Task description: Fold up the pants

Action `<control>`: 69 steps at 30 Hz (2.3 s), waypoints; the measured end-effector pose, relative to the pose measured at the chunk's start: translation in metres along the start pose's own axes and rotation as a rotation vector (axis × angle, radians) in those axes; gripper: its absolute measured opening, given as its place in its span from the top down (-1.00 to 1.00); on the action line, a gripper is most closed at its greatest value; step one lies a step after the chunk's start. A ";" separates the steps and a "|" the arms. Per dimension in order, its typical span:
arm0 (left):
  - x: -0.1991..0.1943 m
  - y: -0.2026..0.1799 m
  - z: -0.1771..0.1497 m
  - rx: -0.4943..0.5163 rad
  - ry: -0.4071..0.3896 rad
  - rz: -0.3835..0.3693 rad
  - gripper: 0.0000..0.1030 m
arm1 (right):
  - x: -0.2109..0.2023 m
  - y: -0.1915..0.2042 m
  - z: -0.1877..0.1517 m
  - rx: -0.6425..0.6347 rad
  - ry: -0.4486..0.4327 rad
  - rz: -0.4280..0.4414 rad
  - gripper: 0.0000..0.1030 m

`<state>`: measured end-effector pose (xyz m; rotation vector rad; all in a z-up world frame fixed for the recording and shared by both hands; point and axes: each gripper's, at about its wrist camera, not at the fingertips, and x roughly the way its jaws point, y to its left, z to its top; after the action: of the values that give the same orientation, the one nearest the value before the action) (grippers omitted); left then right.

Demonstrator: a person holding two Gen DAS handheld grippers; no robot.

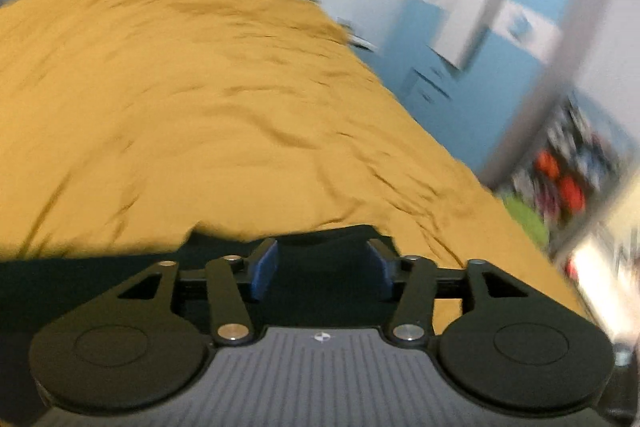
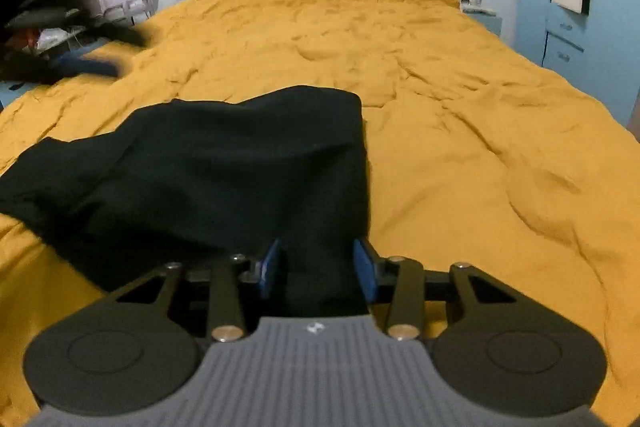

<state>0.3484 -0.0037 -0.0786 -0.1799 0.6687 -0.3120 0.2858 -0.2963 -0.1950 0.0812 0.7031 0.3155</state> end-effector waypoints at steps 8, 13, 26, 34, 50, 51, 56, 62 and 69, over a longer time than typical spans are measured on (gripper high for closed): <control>0.112 -0.055 0.030 0.340 0.231 -0.093 -0.10 | -0.014 -0.036 -0.008 0.220 -0.116 0.155 0.28; 0.144 -0.054 0.028 0.365 0.345 -0.141 0.05 | -0.017 -0.038 -0.008 0.256 -0.156 0.188 0.27; 0.153 -0.042 0.040 0.237 0.328 -0.131 0.96 | -0.025 -0.041 -0.015 0.277 -0.057 0.251 0.86; 0.162 -0.042 0.039 0.217 0.212 0.074 1.00 | -0.031 -0.043 -0.023 0.276 -0.012 0.255 0.96; -0.002 0.036 0.029 -0.098 -0.024 -0.044 0.13 | -0.058 -0.049 -0.009 0.278 -0.172 0.224 0.78; -0.015 0.046 0.023 -0.134 -0.033 -0.037 0.03 | -0.059 -0.047 -0.006 0.272 -0.184 0.232 0.78; -0.071 0.101 -0.012 -0.321 -0.074 0.016 -0.08 | -0.048 -0.012 0.014 0.163 -0.175 0.306 0.78; -0.126 0.165 -0.056 -0.556 -0.138 0.069 -0.19 | -0.026 0.047 0.028 0.036 -0.127 0.368 0.76; -0.171 0.211 -0.092 -0.621 -0.200 0.193 -0.52 | -0.008 0.102 0.039 -0.088 -0.123 0.323 0.72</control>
<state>0.2113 0.2466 -0.1057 -0.7253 0.5621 0.1085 0.2783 -0.2004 -0.1420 0.1296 0.5518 0.6457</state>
